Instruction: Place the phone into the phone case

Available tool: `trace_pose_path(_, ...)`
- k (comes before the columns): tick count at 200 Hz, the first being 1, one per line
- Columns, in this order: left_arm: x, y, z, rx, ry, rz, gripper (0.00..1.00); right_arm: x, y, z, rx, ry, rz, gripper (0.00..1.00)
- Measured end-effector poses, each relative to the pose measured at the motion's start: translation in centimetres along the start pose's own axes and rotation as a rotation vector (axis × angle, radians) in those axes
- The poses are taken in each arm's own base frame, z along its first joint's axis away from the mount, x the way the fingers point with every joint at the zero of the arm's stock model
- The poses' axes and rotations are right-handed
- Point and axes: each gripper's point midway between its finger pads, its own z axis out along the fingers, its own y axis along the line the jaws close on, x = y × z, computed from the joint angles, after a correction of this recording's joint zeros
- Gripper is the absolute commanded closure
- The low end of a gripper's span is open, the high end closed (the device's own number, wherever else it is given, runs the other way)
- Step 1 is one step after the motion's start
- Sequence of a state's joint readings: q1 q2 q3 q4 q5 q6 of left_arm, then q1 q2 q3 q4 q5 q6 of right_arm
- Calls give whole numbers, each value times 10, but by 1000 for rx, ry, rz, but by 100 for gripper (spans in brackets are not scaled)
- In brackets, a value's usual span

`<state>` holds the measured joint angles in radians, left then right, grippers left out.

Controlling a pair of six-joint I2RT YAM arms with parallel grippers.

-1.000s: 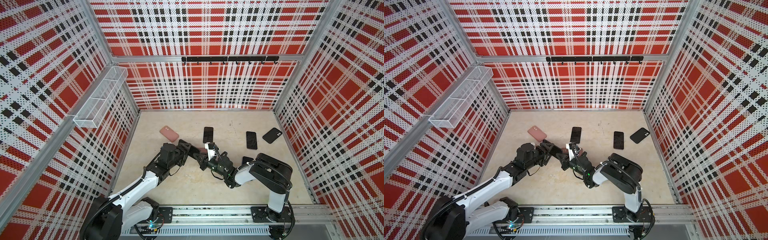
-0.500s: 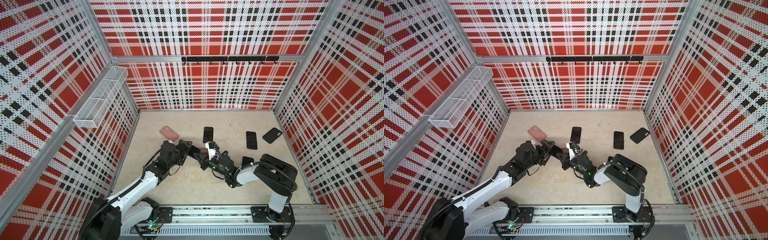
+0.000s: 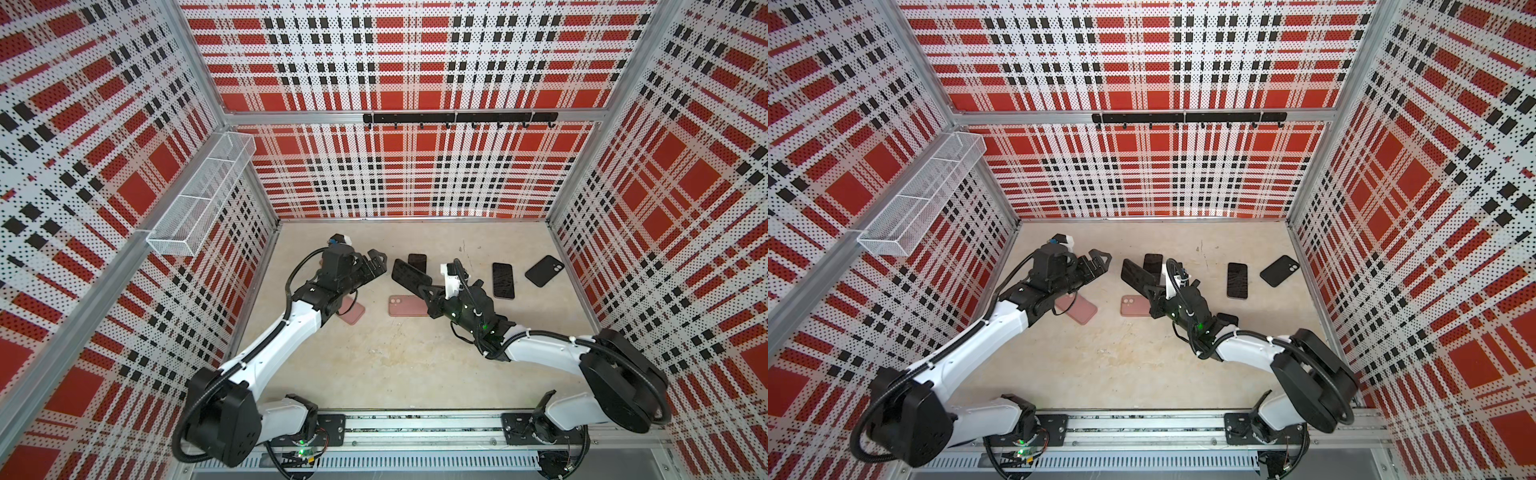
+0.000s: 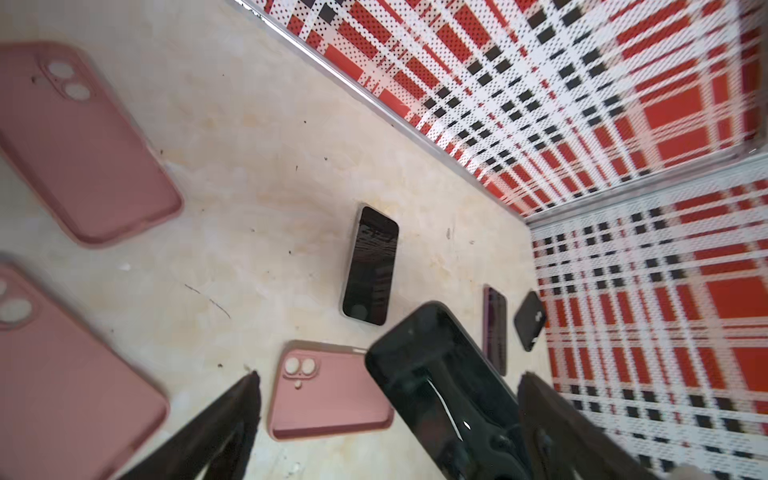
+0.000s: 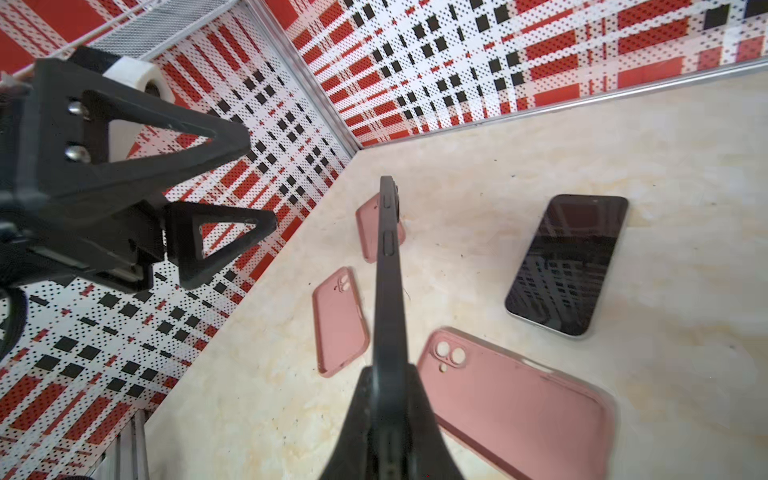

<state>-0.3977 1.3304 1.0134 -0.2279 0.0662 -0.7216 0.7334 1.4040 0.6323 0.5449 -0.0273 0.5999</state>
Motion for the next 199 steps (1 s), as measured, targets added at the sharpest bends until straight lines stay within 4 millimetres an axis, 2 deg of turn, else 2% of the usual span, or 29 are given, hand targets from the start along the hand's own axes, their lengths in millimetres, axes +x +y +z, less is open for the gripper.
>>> trace_pose_path(41, 3, 6, 46, -73, 103, 209, 0, -20, -30, -25, 97, 121, 45, 100)
trace_pose_path(72, 18, 15, 68, -81, 185, 310, 3, -36, -50, -48, 174, 227, 95, 100)
trace_pose_path(95, 35, 20, 77, -57, 260, 352, 6, -35, -61, -63, 198, 314, 135, 100)
trace_pose_path(118, 57, 25, 79, -9, 336, 360, 13, -23, -67, -73, 197, 415, 192, 100)
trace_pose_path(157, 94, 48, 76, 19, 451, 310, 21, 0, -67, -63, 159, 572, 265, 100)
trace_pose_path(199, 108, 58, 78, 18, 492, 294, 27, 17, -67, -42, 103, 664, 340, 100)
